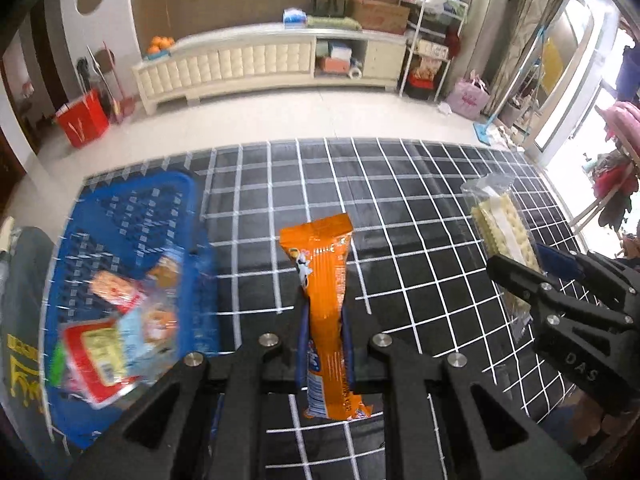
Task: Organize snacks
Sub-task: 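Carry the orange bar and cracker pack over the basket with both tools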
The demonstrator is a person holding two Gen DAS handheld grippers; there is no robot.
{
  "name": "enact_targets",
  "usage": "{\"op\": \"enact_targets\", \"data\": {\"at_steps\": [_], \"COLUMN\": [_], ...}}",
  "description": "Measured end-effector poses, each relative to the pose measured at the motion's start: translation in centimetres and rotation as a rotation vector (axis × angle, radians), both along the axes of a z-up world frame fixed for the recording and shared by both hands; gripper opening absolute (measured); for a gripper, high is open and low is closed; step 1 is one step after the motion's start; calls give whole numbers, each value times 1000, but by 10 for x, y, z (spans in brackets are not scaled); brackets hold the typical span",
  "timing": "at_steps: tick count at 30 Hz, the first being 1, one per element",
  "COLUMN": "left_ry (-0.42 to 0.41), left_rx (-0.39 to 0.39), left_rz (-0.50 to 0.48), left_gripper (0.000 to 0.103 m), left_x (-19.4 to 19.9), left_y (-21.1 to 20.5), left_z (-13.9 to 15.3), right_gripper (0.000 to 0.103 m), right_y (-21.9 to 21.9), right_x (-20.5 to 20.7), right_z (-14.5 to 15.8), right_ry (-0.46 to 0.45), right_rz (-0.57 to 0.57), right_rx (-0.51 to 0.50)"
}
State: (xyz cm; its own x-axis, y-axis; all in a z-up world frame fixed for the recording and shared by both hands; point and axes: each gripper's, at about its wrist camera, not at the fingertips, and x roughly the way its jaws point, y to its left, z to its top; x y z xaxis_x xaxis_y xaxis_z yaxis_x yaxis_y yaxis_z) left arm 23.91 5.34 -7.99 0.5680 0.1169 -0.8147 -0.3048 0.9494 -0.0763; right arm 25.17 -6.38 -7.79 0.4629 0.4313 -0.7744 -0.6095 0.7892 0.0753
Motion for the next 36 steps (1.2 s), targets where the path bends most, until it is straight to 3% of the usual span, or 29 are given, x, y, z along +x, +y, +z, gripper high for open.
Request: {"op": "enact_targets", "data": {"at_steps": [6, 17, 30, 36], "left_ry": [-68, -107, -79, -19], "left_rx": [24, 64, 39, 50], "left_rz": [6, 44, 125, 127], "left_gripper": [12, 12, 12, 13], "left_x": [-34, -97, -136, -131], "left_y": [4, 34, 106, 143], "left_z": [34, 57, 55, 50], "right_gripper": [47, 47, 47, 47], "right_y": [4, 28, 109, 145], "right_x": [-28, -73, -89, -97], "right_z": [27, 51, 46, 37], "right_ry": [-40, -69, -33, -25], "right_rz": [27, 108, 242, 282], "right_rx": [23, 84, 81, 61]}}
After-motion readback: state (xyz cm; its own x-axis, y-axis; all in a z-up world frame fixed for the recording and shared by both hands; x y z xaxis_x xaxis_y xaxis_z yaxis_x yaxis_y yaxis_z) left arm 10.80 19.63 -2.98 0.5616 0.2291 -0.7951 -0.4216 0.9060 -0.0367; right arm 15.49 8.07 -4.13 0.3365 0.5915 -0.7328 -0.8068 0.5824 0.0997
